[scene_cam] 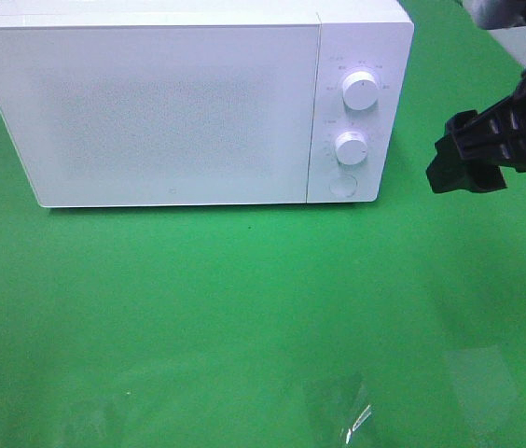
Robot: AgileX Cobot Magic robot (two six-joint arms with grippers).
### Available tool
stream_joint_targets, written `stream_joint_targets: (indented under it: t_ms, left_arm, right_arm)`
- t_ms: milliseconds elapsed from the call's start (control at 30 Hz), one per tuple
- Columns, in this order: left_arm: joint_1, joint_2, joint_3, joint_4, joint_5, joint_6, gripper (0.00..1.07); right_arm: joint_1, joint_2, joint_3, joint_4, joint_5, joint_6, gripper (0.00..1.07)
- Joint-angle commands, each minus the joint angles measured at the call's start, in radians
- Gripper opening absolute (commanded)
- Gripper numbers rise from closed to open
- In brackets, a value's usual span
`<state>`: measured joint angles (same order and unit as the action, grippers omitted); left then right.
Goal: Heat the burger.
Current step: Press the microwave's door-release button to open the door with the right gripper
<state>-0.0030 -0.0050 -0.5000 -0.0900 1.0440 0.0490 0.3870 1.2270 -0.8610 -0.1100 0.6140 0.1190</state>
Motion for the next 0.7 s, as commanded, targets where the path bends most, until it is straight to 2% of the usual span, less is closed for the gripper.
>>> stream_joint_targets:
  t_ms: [33,567,700]
  left_arm:
    - [0.005,-0.02,0.003,-0.001,-0.008,0.002,0.98]
    - [0.005,-0.02,0.003,-0.001,-0.008,0.002,0.98]
    - [0.005,-0.02,0.003,-0.001,-0.008,0.002,0.98]
  right_arm:
    - [-0.007,-0.015,-0.004,-0.002,0.018,-0.018,0.76]
    - [-0.007,-0.101,0.079,0.006,0.032,-0.027,0.76]
    - [-0.007,-0.228,0.127,0.006,0.101,-0.027,0.76]
